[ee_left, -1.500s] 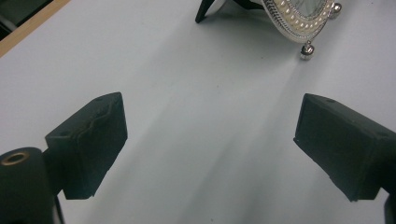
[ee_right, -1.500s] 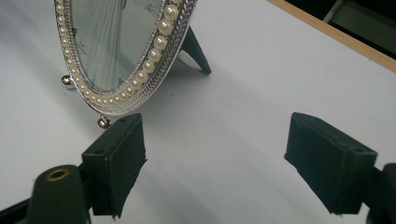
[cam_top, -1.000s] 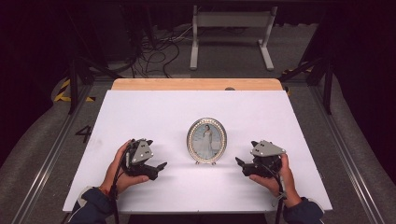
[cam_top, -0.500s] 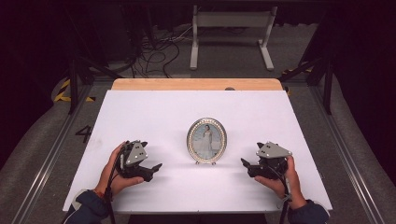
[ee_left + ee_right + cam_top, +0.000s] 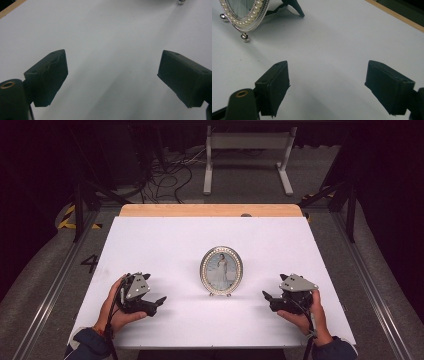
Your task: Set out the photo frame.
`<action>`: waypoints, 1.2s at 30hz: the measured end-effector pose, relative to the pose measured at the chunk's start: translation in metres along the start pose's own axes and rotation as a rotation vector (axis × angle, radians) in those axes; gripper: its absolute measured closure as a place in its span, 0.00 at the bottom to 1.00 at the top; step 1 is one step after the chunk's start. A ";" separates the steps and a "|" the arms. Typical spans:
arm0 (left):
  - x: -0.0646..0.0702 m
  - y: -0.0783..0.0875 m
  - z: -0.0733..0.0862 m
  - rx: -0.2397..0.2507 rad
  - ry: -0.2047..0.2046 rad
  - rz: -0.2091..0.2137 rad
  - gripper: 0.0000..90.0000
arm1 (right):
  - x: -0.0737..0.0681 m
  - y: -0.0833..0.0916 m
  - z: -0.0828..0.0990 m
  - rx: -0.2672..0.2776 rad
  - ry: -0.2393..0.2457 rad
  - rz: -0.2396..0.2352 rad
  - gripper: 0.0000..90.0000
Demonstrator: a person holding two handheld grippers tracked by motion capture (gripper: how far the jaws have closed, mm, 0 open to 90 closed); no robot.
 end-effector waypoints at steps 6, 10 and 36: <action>-0.003 0.005 0.006 0.001 0.014 -0.009 0.11 | 0.005 0.007 0.005 0.006 -0.012 0.011 0.21; -0.004 0.009 0.008 0.003 0.012 -0.009 0.11 | 0.008 0.012 0.007 0.013 -0.017 0.017 0.21; -0.019 0.043 0.032 0.057 0.118 -0.067 0.11 | 0.027 0.044 0.032 0.022 -0.077 0.086 0.19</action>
Point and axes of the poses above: each handheld gripper's, and its own axes: y roughly backward along the jaws, z roughly out of its underside, x roughly to its right, the point moved 8 cm from there along -y, roughly forward along the jaws, and after that the axes turned 14 degrees about x, right-handed, at the moved point
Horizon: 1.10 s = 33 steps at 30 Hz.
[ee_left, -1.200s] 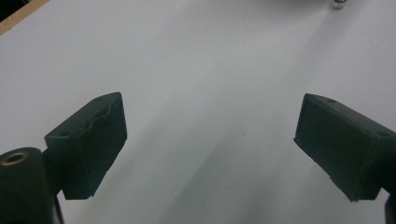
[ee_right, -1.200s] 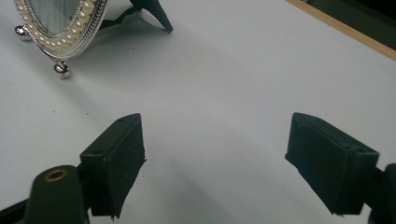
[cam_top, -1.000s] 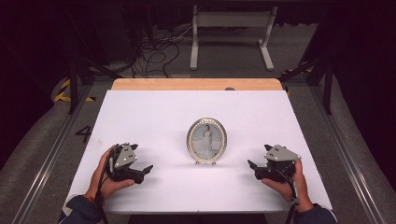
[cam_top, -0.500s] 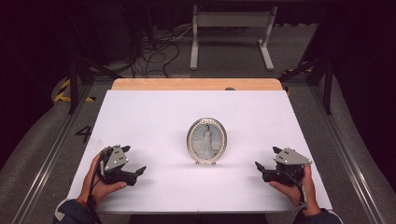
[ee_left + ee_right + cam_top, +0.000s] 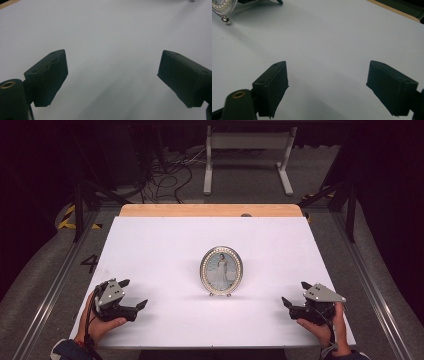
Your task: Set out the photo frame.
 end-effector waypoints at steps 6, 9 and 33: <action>-0.006 0.008 0.003 0.021 0.031 -0.020 0.11 | 0.005 0.008 0.010 0.001 -0.033 0.015 0.18; -0.009 0.012 0.004 0.036 0.046 -0.023 0.11 | 0.007 0.011 0.014 0.001 -0.043 0.021 0.18; -0.002 0.009 0.005 0.027 0.011 -0.008 0.11 | 0.005 0.009 0.013 0.007 -0.027 0.022 0.17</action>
Point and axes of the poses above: each handheld gripper's, and its own axes: y roughly backward along the jaws, z roughly out of its underside, x roughly to its right, the point moved 8 cm from there along -y, roughly forward along the jaws, and after that the axes turned 14 degrees about x, right-handed, at the moved point
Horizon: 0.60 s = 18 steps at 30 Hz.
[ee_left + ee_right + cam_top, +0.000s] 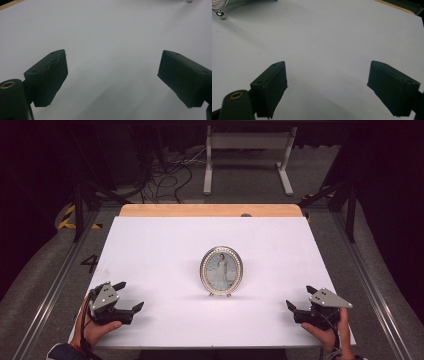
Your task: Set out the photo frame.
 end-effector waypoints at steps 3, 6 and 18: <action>0.000 -0.001 0.001 -0.007 -0.004 0.001 0.11 | 0.000 -0.001 0.001 0.000 -0.003 -0.002 0.17; 0.001 -0.003 0.001 -0.011 -0.006 0.002 0.10 | 0.001 -0.001 0.001 -0.001 -0.004 -0.001 0.17; 0.005 -0.010 0.004 -0.039 -0.011 0.012 0.10 | 0.001 -0.002 0.004 -0.010 -0.006 -0.002 0.17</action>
Point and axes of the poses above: each handheld gripper's, and its own axes: y roughly backward along the jaws, z roughly out of its underside, x roughly to its right, the point moved 8 cm from there along -y, roughly forward along the jaws, and after that the axes turned 14 degrees about x, right-handed, at the moved point
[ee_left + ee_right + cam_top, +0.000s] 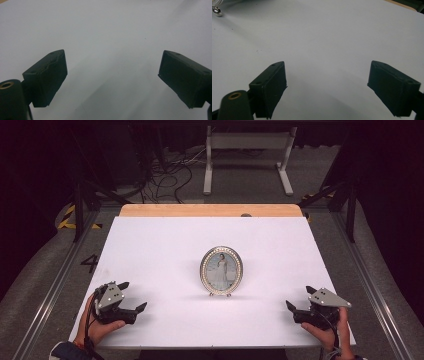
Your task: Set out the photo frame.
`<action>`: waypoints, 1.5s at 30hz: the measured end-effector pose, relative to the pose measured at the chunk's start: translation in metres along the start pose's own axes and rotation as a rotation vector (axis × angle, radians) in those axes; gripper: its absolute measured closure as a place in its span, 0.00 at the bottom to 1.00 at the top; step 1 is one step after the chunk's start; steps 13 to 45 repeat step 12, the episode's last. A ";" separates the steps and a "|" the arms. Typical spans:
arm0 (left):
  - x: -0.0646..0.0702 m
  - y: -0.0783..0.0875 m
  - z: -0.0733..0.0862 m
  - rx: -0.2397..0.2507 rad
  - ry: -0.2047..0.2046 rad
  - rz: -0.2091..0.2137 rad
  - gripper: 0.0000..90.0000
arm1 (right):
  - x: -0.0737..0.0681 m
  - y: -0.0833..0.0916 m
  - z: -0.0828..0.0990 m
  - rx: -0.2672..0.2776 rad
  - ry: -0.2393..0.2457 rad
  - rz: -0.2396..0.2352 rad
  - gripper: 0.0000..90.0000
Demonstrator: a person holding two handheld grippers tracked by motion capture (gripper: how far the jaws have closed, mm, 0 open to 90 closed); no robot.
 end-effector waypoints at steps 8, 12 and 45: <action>0.003 -0.004 0.001 -0.015 -0.008 0.011 0.09 | 0.001 0.000 0.001 -0.003 -0.008 0.006 0.16; 0.003 -0.005 0.001 -0.016 -0.007 0.010 0.09 | 0.001 0.000 0.001 -0.002 -0.007 0.005 0.16; 0.003 -0.005 0.001 -0.016 -0.007 0.010 0.09 | 0.001 0.000 0.001 -0.002 -0.007 0.005 0.16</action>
Point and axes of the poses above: each handheld gripper's, and its own axes: y roughly backward along the jaws, z roughly out of its underside, x roughly to its right, the point moved 8 cm from there along -y, roughly forward along the jaws, and after that the axes turned 14 degrees about x, right-handed, at the moved point
